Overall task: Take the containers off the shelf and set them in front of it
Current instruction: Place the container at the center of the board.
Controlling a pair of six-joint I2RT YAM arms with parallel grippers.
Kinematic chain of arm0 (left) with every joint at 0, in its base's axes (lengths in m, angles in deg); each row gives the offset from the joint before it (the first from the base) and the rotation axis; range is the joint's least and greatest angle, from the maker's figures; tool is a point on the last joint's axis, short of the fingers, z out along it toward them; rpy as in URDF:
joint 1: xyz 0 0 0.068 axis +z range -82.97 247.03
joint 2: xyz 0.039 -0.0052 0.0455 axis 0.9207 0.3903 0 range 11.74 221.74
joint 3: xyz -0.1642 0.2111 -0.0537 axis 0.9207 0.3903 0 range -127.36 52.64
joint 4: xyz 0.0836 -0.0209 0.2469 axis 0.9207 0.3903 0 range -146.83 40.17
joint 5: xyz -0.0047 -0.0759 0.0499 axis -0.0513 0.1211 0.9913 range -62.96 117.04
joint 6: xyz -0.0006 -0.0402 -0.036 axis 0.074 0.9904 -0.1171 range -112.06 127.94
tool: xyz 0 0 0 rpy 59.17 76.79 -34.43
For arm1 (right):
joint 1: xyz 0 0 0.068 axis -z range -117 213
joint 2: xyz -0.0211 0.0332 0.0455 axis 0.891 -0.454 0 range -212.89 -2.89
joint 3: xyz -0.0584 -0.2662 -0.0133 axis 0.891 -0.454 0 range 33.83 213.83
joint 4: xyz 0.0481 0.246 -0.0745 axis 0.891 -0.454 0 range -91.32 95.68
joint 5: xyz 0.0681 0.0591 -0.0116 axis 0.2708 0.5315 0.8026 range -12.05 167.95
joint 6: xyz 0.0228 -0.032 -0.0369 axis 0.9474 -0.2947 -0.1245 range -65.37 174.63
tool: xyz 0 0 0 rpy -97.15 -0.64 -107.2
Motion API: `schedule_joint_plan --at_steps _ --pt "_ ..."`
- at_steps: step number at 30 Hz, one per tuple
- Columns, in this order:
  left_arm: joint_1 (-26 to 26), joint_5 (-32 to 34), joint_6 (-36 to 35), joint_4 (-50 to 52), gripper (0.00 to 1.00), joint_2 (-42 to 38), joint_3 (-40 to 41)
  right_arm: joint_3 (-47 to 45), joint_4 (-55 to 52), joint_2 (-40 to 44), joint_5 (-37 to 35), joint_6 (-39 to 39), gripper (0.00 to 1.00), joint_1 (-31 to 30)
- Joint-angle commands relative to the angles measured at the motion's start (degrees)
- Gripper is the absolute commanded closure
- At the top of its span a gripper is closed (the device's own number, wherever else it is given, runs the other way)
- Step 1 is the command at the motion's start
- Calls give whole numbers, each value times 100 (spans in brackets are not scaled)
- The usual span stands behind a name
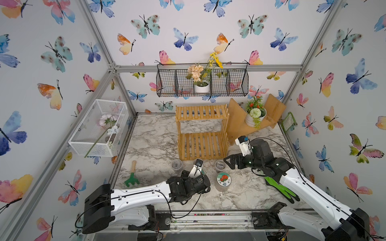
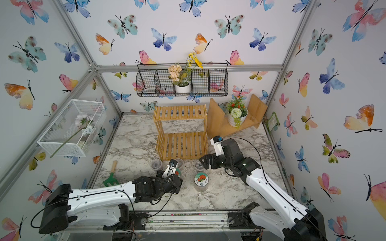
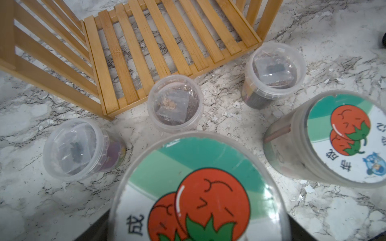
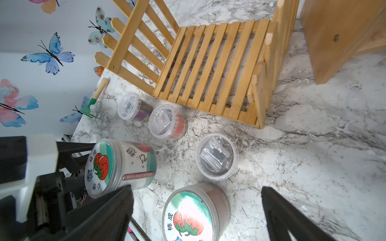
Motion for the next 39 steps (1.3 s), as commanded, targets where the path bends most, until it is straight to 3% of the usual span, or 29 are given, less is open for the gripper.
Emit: schedule_joint_plan --at_steps 1,21,37,39 --pt "-22 64 57 -496 31 55 83 -3 28 56 77 31 2 30" --pt "-21 -41 -22 -1122 25 752 322 68 54 -164 120 -53 2 30" --pt "-14 35 -92 -911 1 797 189 17 166 -233 155 -44 2 39" --pt "-21 64 -115 -850 1 717 147 33 181 -249 155 -44 2 39"
